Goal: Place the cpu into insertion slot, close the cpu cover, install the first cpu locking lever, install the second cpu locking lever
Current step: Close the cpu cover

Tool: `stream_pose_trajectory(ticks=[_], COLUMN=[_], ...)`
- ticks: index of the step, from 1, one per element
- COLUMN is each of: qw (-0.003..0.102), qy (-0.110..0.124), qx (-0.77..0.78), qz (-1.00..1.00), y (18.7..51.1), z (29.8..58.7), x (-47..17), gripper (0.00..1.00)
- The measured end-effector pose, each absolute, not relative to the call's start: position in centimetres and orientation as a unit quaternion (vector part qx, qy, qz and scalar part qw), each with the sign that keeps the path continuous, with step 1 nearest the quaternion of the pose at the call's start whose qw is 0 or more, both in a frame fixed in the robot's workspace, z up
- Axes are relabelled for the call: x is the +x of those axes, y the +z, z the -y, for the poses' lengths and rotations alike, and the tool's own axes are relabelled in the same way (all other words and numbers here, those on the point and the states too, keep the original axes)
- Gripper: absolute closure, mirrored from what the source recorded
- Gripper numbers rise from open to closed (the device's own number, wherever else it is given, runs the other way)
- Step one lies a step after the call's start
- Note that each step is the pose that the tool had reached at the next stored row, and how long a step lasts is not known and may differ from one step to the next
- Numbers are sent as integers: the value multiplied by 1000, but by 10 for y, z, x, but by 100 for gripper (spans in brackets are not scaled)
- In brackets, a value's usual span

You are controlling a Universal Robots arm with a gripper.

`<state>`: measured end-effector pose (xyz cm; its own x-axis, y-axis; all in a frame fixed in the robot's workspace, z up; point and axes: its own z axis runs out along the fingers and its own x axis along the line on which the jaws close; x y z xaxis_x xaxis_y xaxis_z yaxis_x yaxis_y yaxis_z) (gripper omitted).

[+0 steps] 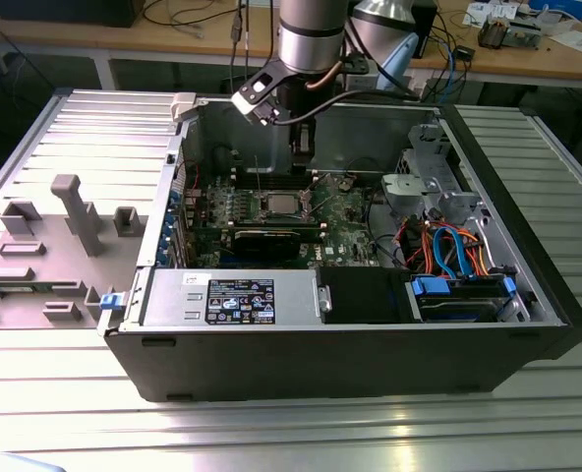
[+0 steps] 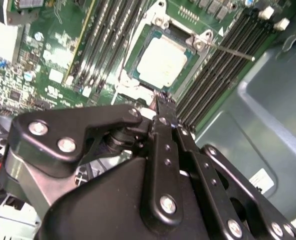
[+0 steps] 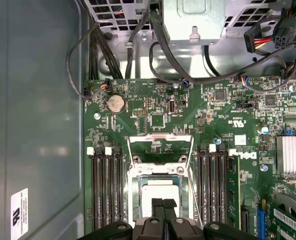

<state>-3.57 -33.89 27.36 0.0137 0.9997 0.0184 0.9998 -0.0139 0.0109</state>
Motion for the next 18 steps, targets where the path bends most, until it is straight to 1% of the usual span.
stream_pose_trajectory(ticks=[12,18], qw=[2,2], qy=[-10,-10], qx=[-712,-712], qz=[702,702], y=[273,273], z=[339,339], x=[-8,-7], gripper=[89,89])
